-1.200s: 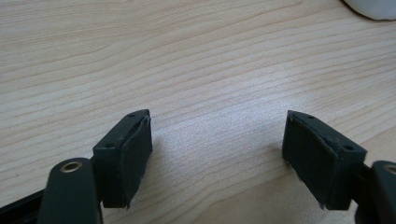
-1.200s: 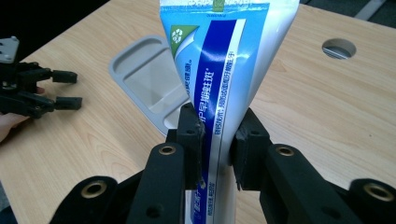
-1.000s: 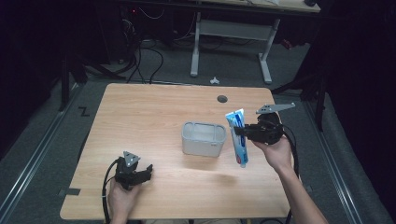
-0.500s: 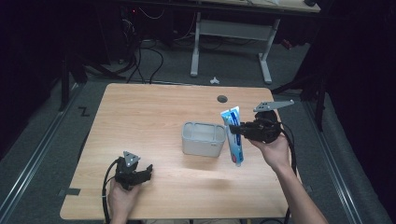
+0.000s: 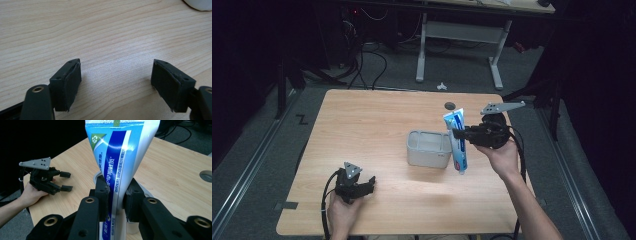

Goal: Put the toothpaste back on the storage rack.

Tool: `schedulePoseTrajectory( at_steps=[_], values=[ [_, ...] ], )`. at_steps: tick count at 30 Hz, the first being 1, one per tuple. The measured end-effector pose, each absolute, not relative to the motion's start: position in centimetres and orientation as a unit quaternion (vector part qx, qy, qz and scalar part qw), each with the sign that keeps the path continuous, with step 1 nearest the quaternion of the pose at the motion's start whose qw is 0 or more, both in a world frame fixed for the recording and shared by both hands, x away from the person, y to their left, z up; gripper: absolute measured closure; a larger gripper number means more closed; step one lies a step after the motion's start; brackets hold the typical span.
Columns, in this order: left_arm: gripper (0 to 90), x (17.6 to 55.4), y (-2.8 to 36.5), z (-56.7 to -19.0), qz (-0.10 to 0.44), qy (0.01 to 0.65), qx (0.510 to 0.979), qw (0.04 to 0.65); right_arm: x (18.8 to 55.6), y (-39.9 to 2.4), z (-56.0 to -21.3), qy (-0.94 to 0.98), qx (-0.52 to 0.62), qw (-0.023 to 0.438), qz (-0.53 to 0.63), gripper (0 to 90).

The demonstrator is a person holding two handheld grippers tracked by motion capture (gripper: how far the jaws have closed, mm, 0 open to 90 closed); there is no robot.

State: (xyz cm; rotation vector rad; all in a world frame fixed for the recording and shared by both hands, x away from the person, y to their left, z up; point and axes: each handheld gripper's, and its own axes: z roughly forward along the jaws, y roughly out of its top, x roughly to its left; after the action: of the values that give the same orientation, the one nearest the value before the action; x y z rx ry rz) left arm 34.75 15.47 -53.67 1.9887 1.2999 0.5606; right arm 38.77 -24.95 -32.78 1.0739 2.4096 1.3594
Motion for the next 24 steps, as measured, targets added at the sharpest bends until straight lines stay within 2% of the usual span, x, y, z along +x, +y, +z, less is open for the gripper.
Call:
schedulePoseTrajectory(
  at_steps=[24],
  values=[
    [24.9, 34.7, 15.5, -53.7, 0.215, 0.5, 0.766, 0.343, 40.5, -23.5, -31.4, 0.793, 0.363, 0.097, 0.48, 75.7]
  ],
)
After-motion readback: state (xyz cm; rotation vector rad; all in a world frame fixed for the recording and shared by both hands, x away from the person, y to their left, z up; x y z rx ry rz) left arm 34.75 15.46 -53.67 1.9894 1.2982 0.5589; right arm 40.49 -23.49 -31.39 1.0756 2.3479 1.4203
